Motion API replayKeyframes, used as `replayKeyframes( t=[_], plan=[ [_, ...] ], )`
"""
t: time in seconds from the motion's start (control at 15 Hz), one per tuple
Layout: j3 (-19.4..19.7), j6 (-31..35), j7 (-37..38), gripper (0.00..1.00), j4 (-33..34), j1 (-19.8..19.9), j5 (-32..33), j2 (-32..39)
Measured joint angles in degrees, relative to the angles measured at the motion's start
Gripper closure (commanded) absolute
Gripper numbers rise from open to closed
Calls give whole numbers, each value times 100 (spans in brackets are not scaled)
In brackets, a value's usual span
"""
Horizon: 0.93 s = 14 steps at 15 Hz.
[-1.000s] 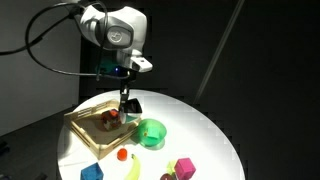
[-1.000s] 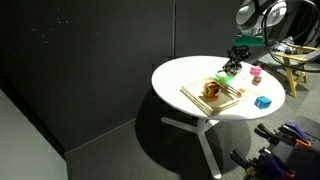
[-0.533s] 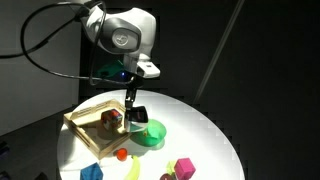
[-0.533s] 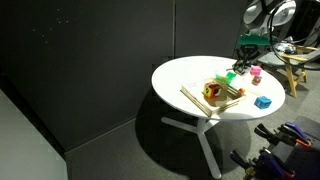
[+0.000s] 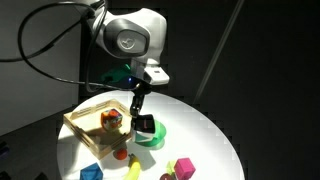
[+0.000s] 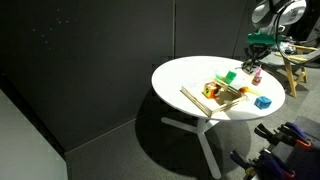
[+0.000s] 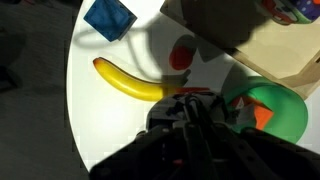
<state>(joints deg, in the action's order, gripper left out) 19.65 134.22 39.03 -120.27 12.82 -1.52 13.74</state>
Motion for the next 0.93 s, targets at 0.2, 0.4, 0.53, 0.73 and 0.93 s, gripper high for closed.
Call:
replayKeyframes(
  t=[0.2,0.4,0.53,0.73,0.93],
  plan=[
    [60,0,0,98,0,116,0,9],
    [136,0,0,98,4,248,-6,31],
    [188,0,0,98,18,341,-20,49],
    [258,0,-6,98,46,473,-26,89],
    [339,0,-27,98,49,546,-19,157]
  ],
)
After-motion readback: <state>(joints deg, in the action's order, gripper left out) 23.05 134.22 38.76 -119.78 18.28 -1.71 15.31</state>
